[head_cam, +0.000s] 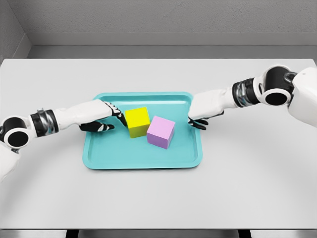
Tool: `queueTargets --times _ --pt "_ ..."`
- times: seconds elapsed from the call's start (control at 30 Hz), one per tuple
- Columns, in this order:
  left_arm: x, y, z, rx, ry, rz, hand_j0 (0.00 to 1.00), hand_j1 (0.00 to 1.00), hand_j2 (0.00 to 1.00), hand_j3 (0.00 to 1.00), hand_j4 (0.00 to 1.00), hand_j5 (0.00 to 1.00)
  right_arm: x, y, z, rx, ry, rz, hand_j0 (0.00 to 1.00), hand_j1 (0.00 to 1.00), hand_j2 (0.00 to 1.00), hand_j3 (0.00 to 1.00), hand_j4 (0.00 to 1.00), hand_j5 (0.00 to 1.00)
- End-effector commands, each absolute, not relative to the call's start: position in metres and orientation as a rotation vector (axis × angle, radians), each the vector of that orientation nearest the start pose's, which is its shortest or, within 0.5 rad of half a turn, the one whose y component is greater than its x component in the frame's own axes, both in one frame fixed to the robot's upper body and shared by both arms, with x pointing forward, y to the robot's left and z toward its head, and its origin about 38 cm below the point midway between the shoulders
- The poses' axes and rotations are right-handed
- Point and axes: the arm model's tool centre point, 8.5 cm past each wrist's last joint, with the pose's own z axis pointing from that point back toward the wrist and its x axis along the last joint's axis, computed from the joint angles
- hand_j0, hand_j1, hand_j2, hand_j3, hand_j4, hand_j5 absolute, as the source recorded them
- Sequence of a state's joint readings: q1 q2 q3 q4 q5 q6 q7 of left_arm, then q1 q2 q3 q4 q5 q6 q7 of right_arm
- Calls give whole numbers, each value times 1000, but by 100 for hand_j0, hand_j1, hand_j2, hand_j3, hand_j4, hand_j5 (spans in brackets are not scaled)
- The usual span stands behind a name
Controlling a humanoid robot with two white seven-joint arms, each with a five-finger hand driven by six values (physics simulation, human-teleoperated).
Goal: Push two cubes
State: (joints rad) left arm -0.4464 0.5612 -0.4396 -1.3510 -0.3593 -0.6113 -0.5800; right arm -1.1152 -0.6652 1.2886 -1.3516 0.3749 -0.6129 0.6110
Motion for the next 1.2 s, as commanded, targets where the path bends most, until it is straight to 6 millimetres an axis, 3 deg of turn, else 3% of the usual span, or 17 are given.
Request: queueTargets --times 0.0,0.07,0.3,0.6,0.9,1.17 --pt "424 264 143 137 -1537 -1828 58 58 58 58 58 58 445 -184 183 153 1266 -3167 13 13 13 13 13 13" --pt "423 272 145 145 -1529 -1823 58 58 58 58 58 58 437 -177 179 117 1254 -3147 13 13 13 13 13 13" --pt "420 265 145 121 -1543 -1830 58 58 58 58 58 58 432 -168 171 70 1236 -3138 13 13 13 13 13 13" --pt "418 252 139 85 -1549 -1842 58 58 58 58 58 58 392 -146 189 -43 1275 -2990 12 12 12 12 12 12" --pt "419 242 138 66 -1571 -1835 58 58 58 58 58 58 378 -135 195 -162 1339 -2948 12 12 12 12 12 12" --pt "417 230 134 37 -1578 -1844 58 58 58 58 58 58 380 -138 192 -189 1354 -2969 13 13 13 13 13 13"
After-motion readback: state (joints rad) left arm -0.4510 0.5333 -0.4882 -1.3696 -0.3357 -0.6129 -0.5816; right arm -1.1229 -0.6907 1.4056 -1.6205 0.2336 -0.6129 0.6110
